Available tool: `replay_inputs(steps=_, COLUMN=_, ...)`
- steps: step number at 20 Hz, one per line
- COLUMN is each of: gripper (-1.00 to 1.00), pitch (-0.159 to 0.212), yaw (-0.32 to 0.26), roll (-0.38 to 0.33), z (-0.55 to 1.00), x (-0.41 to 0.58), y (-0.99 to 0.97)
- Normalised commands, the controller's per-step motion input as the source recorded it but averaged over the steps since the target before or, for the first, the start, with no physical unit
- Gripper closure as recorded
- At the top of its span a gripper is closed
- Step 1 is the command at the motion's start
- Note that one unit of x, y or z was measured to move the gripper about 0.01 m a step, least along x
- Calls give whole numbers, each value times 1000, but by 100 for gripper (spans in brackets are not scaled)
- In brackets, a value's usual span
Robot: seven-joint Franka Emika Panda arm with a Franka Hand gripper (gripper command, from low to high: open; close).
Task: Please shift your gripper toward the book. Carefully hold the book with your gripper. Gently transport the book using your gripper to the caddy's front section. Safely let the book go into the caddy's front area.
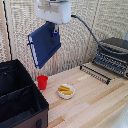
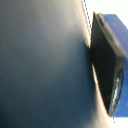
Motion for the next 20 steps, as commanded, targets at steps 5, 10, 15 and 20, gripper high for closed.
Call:
replay_inputs(steps=5, gripper=100, pitch=5, yaw=-195, roll=-38, z=-194, x=-50, y=659)
replay_inputs(steps=10, gripper=100, pitch=2, yaw=-233, roll=-23, z=-265, x=0, y=615)
replay_inputs(steps=15, gripper=100, pitch=1, yaw=-221, roll=-1, z=-119, x=0, y=601)
replay_inputs(steps=20, gripper=100, pitch=0, yaw=-223, roll=0, z=131, x=0, y=534)
